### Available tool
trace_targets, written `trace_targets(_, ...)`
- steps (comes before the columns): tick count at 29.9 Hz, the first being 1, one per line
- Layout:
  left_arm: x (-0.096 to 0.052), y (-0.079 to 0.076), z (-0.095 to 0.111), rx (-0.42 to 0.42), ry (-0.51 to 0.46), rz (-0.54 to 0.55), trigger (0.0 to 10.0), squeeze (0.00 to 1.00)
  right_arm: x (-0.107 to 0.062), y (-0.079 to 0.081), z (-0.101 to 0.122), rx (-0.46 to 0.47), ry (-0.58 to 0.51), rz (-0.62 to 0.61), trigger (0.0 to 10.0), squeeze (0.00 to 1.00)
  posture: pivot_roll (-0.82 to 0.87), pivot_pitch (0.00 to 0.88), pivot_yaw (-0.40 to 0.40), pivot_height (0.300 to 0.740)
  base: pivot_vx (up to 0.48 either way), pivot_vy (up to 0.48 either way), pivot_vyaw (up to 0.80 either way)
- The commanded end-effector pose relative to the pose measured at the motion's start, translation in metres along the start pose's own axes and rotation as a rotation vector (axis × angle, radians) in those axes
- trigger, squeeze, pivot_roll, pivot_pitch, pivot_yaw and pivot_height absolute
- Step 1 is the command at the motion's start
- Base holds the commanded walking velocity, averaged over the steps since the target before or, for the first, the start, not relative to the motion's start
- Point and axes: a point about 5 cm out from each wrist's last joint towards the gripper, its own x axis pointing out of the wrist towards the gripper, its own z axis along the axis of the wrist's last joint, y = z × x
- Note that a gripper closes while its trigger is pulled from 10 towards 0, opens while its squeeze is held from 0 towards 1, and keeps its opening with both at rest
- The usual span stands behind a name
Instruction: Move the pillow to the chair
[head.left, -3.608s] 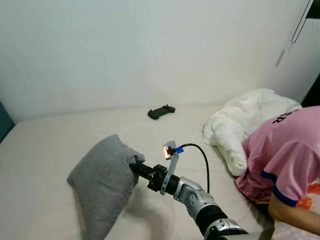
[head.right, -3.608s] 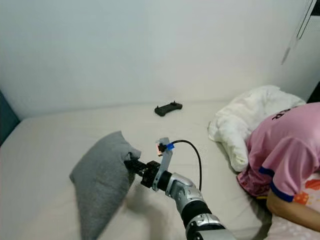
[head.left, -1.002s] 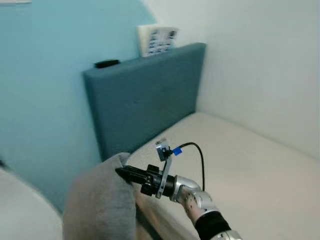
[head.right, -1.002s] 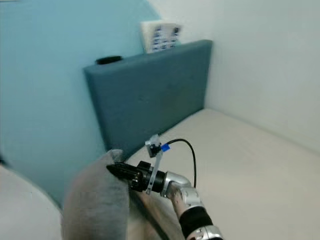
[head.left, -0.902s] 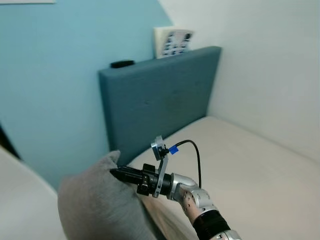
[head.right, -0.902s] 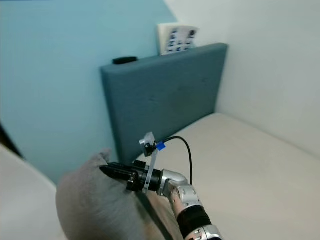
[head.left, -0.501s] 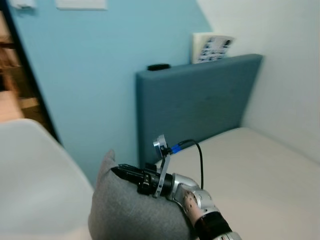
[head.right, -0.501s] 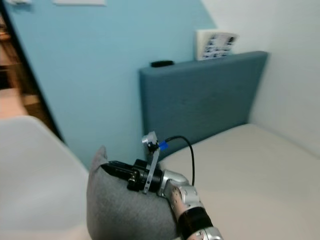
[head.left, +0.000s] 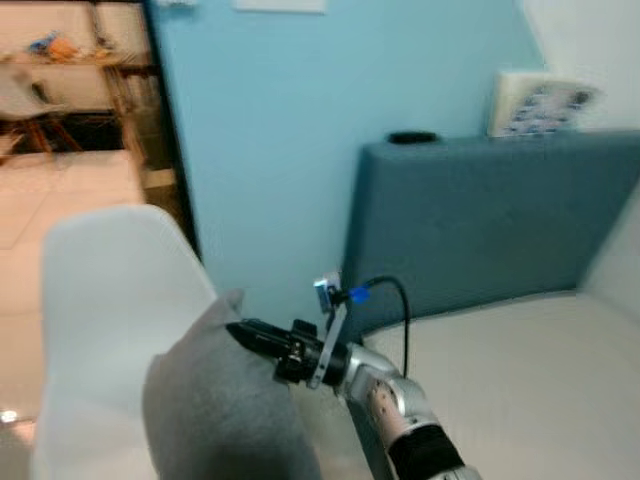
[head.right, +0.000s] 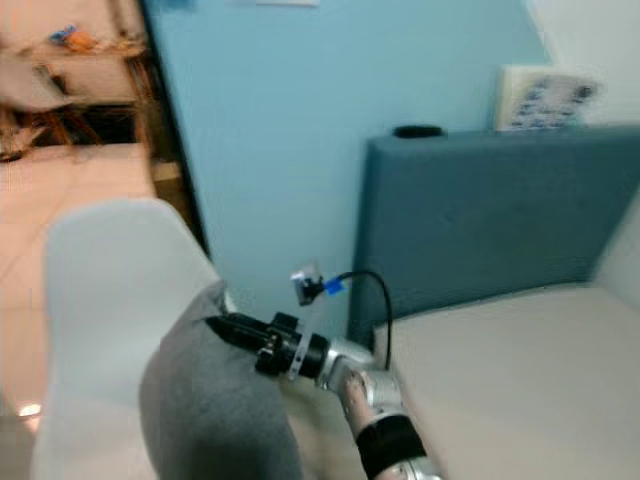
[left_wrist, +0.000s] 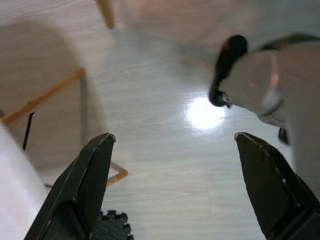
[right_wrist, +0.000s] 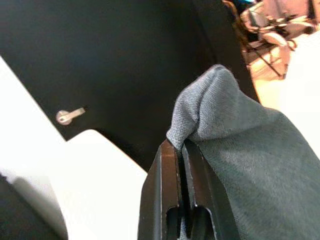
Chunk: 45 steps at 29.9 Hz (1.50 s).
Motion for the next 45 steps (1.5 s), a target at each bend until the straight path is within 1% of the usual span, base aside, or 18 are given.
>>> trace_targets(1,-0.002,-0.001,-0.011,0.004,0.033,-0.008,10.0,0.0,0.026,0.014,0.002,0.03,-0.099,0.073,10.0,0.0,0.09,0.047,-0.065,0.74,0.0,0.0,0.8)
trace_targets(11,-0.003,-0.001,-0.016,0.011,0.041,-0.009,10.0,0.0,0.026,0.009,-0.005,-0.001,-0.052,0.012,10.0,0.0,0.1,0.044,-0.071,0.74,0.0,0.0,0.8)
trace_targets(18,-0.002,0.0,-0.013,0.017,0.033,-0.006,10.0,0.0,0.026,0.004,-0.014,-0.045,0.02,-0.039,10.0,0.0,0.1,0.039,-0.072,0.74,0.0,0.0,0.8)
trace_targets(26,-0.001,-0.001,-0.009,0.012,0.022,-0.007,10.0,0.0,0.023,-0.001,-0.015,-0.045,0.011,-0.082,10.0,0.0,0.1,0.039,-0.07,0.74,0.0,0.0,0.8)
trace_targets(28,-0.002,-0.001,-0.01,0.013,0.025,-0.011,10.0,0.0,0.022,-0.003,-0.015,-0.056,0.006,-0.106,10.0,0.0,0.1,0.04,-0.07,0.74,0.0,0.0,0.8)
trace_targets(30,-0.002,-0.003,-0.012,0.032,0.037,-0.022,10.0,0.0,0.021,-0.007,-0.014,-0.065,-0.008,-0.162,10.0,0.0,0.09,0.041,-0.068,0.74,0.0,0.0,0.8)
trace_targets(32,-0.002,-0.003,-0.013,0.045,0.043,-0.025,10.0,0.0,0.02,-0.013,-0.015,-0.079,0.014,-0.229,10.0,0.0,0.09,0.045,-0.066,0.74,0.412,0.0,0.0)
trace_targets(33,-0.002,-0.003,-0.013,0.045,0.043,-0.025,10.0,0.0,0.02,-0.013,-0.015,-0.079,0.014,-0.229,10.0,0.0,0.09,0.045,-0.066,0.74,0.412,0.0,0.0)
trace_targets(35,-0.002,-0.003,-0.014,0.05,0.041,-0.029,10.0,0.0,0.017,-0.017,-0.018,-0.074,0.024,-0.269,10.0,0.0,0.09,0.049,-0.063,0.74,0.476,0.0,0.0)
trace_targets(38,-0.002,-0.003,-0.014,0.049,0.041,-0.029,10.0,0.0,0.016,-0.018,-0.017,-0.073,0.022,-0.286,10.0,0.0,0.09,0.049,-0.061,0.74,0.475,0.0,0.0)
trace_targets(45,-0.002,-0.002,-0.014,0.053,0.039,-0.029,10.0,0.0,0.017,-0.018,-0.018,-0.065,0.017,-0.282,10.0,0.0,0.09,0.05,-0.056,0.74,0.476,0.0,0.0)
